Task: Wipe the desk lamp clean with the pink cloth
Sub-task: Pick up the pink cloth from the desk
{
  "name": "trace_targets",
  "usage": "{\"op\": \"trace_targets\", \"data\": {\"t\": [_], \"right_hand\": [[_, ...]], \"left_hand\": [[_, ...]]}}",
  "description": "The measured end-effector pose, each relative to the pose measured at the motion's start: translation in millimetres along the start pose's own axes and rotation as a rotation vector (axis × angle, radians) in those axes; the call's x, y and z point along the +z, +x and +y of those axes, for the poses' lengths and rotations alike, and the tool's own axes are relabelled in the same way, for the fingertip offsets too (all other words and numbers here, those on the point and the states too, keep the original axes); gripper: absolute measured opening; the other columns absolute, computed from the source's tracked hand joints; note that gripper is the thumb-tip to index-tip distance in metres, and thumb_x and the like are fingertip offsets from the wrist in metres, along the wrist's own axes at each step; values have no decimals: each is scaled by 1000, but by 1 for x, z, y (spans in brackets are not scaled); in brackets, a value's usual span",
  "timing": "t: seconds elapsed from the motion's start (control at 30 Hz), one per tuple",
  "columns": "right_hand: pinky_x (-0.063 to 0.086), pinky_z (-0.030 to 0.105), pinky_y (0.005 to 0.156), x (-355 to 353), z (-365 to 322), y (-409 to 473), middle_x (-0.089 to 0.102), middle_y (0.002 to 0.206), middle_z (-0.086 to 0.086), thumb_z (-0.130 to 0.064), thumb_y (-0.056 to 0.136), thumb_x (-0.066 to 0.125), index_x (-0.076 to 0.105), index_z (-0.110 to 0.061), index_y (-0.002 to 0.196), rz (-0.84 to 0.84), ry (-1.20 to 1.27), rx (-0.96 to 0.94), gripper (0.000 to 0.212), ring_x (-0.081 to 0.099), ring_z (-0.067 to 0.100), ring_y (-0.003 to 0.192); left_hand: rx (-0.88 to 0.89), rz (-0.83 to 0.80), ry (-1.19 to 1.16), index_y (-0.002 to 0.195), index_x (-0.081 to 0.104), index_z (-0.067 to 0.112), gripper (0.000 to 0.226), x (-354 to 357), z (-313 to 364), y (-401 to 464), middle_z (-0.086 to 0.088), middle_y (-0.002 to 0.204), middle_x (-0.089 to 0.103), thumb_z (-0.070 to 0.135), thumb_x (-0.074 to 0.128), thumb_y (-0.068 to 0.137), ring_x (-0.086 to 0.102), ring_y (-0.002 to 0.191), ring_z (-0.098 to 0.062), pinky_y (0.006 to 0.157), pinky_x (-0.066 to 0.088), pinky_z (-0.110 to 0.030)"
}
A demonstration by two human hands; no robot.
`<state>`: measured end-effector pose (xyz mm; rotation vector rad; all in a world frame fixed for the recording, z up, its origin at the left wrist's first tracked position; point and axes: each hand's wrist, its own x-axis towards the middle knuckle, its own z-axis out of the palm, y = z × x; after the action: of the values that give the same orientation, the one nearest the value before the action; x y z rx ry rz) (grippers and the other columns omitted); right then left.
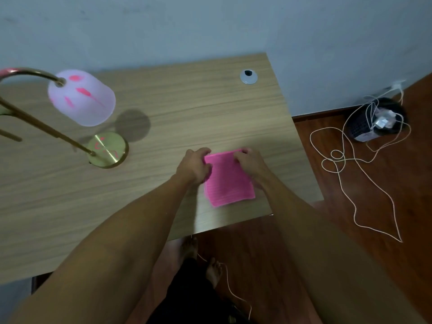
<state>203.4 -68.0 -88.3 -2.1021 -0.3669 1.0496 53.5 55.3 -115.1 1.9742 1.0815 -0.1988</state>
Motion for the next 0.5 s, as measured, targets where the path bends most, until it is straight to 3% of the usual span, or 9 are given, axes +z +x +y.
{"op": "trace_targets", "data": {"t": [0.1, 0.17, 0.23, 0.3, 0.37, 0.43, 0.5], "right_hand": [[38, 33, 70, -3, -3, -8, 59, 87, 4, -14, 96, 51, 60, -15, 81, -29, 30, -47, 17, 52, 21, 86], [35, 34, 69, -6, -9, -17, 54, 85, 6, -24, 82, 50, 56, -14, 80, -25, 51, -71, 12, 48, 21, 83], [34, 33, 66, -9, -16, -24, 53, 82, 6, -26, 67, 51, 54, -15, 77, -23, 148, -54, 15, 47, 22, 80], [42, 34, 68, -14, -23, -33, 59, 82, 9, -26, 59, 58, 61, -13, 78, -59, 237, -15, 23, 55, 26, 81], [58, 50, 79, -17, -30, -38, 71, 94, 19, -29, 54, 66, 69, -7, 90, -127, 333, 28, 42, 68, 38, 90], [56, 72, 91, -19, -49, -56, 74, 106, 27, -25, 62, 73, 70, -4, 103, -166, 438, 37, 46, 72, 46, 102], [55, 62, 101, -20, -68, -75, 74, 111, 27, -16, 85, 73, 67, 1, 115, -228, 515, 5, 35, 73, 43, 108]], "left_hand": [[-72, 33, -185, 79, 70, 30, 18, 3, -8, 5, -29, 98, 64, 35, 59, 65, 73, 64, -30, 59, 64, -38], [-89, 81, -339, 71, 66, 17, 8, -10, 11, -15, -23, 87, 66, 23, 65, 67, 68, 61, -31, 55, 59, -35], [-105, 59, -498, 70, 59, 12, 12, -23, 25, -29, -16, 69, 60, 8, 67, 78, 56, 53, -23, 49, 46, -26], [-88, 32, -577, 67, 56, 16, 19, -38, 30, -39, -11, 65, 55, 9, 67, 81, 48, 50, -15, 45, 37, -22], [-63, 34, -643, 71, 56, 18, 13, -54, 32, -49, -6, 68, 56, 18, 68, 75, 46, 57, -16, 51, 34, -26], [-47, 61, -720, 79, 54, 17, 14, -69, 34, -62, -5, 74, 58, 21, 68, 80, 49, 65, -18, 59, 40, -32], [3, 75, -783, 89, 61, 12, 7, -84, 35, -74, -8, 80, 62, 18, 64, 89, 55, 70, -21, 64, 48, -33]]}}
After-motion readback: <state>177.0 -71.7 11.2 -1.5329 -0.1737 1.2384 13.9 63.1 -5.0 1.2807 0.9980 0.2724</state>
